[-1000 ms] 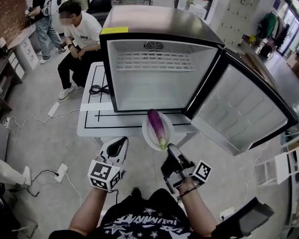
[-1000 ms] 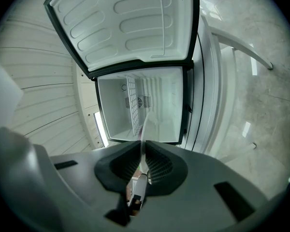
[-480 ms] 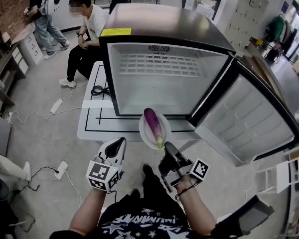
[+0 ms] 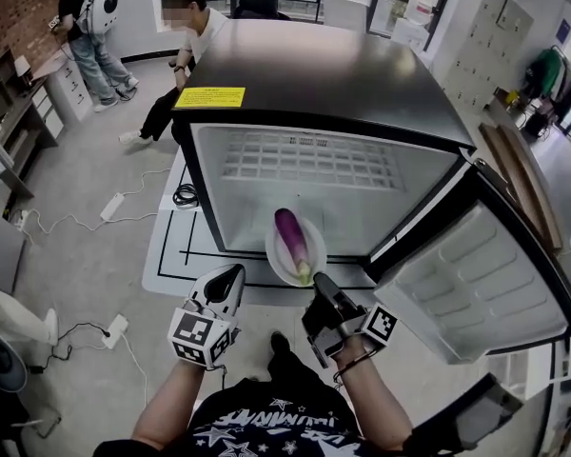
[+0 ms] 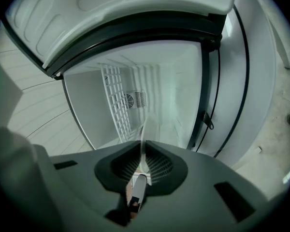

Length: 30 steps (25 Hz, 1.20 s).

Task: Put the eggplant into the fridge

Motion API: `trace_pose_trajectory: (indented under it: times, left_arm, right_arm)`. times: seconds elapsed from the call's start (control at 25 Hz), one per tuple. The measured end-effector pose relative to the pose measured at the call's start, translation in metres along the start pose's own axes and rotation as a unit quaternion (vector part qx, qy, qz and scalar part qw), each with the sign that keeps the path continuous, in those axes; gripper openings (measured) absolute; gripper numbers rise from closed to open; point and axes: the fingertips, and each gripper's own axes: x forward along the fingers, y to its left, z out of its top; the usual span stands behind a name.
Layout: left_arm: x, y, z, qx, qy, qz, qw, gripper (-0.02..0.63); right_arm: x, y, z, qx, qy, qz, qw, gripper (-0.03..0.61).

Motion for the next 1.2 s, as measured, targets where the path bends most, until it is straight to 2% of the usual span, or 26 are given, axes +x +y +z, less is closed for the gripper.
trace_pose_trajectory:
  times: [0.56,0.68,0.84,1.2]
  left_arm:
    - [0.073,0.023,0.007,0.010,0.010,0.006,0.9999,0.009]
    - [0.082,0.026,0.005,0.010,0.014,0.007,0.9998,0.009]
    - [0.090,0.035,0.002,0.012,0.018,0.017,0.9996,0.009]
    - [0.098,0.047,-0.003,0.006,0.030,0.033,0.9990,0.009]
  right_arm:
    - [0.069,-0.028,0.041,0.001,0.034,-0.023,0.999,0.025]
    - [0.078,-0.043,0.043,0.012,0.037,-0.041,0.998,0.025]
    - [0.094,-0.057,0.041,0.001,0.066,-0.065,0.996,0.025]
    - [0.121,-0.075,0.055,0.001,0.078,-0.083,0.993,0.025]
